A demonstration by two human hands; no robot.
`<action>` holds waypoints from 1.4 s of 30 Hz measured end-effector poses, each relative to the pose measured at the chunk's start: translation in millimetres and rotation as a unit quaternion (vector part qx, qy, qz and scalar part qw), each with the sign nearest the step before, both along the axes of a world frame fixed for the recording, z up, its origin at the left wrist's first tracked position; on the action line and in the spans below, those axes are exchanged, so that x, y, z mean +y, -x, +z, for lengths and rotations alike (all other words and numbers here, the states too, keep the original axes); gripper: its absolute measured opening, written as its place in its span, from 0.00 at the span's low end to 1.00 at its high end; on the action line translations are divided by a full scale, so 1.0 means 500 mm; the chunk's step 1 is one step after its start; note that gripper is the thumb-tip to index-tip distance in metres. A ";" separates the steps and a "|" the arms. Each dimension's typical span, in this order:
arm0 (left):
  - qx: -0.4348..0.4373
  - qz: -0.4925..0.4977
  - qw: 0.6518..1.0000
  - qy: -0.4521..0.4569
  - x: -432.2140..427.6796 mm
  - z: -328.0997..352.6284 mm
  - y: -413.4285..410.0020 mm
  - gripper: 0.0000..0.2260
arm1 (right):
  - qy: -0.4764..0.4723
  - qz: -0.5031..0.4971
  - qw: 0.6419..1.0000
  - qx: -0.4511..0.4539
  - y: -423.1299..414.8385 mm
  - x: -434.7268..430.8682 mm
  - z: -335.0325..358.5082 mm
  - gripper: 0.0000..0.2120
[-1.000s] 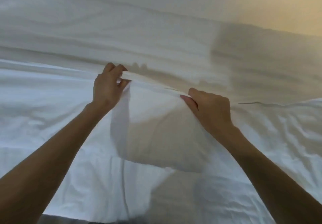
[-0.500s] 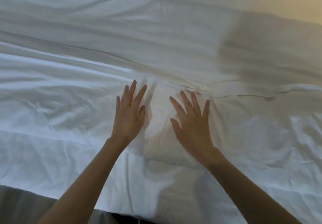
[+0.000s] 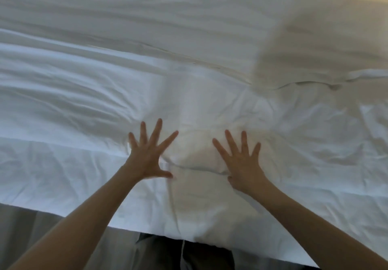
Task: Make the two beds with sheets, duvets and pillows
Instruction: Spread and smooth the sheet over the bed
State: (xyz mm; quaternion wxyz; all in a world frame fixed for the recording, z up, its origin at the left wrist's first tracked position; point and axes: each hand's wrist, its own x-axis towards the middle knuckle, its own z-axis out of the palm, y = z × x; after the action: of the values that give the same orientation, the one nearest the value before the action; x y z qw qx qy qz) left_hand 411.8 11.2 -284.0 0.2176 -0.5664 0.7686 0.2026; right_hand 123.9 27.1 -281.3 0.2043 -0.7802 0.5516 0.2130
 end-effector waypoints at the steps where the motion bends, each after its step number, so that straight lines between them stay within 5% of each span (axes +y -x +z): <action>1: -0.009 -0.018 0.999 0.036 0.013 -0.006 -0.003 0.53 | 0.010 -0.010 1.000 0.007 -0.002 0.017 -0.006 0.54; 5: -0.022 -0.044 0.989 0.138 0.014 -0.013 -0.009 0.40 | 0.060 -0.019 0.998 0.025 -0.005 0.013 -0.002 0.30; 9: -0.020 -0.015 0.995 0.101 -0.011 0.033 0.003 0.37 | 0.060 -0.055 0.996 -0.027 0.020 -0.006 0.049 0.35; 15: -0.004 0.023 0.989 0.144 0.069 0.107 0.013 0.43 | 0.114 -0.060 0.992 0.009 0.024 0.047 0.135 0.46; 18: 0.028 0.052 0.995 0.083 0.105 0.083 0.008 0.42 | 0.033 -0.059 0.996 0.056 0.003 0.082 0.093 0.43; 21: 0.034 0.036 0.999 -0.005 0.127 0.043 0.002 0.37 | -0.122 -0.124 0.985 0.006 -0.005 0.110 0.038 0.44; 25: 0.054 0.024 0.998 -0.006 0.113 0.047 0.015 0.31 | -0.177 -0.174 0.968 -0.030 0.000 0.115 0.083 0.39; 42: 0.187 -0.038 0.978 0.085 -0.087 0.331 0.354 0.26 | 0.084 -0.311 0.944 -0.070 0.251 0.077 0.366 0.35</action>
State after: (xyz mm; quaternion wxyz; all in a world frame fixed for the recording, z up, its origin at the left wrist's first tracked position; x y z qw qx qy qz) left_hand 234.9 -32.1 -118.6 0.0286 -0.5056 0.8309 0.2305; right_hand -1.6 65.5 -98.2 0.2323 -0.5968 0.7672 0.0371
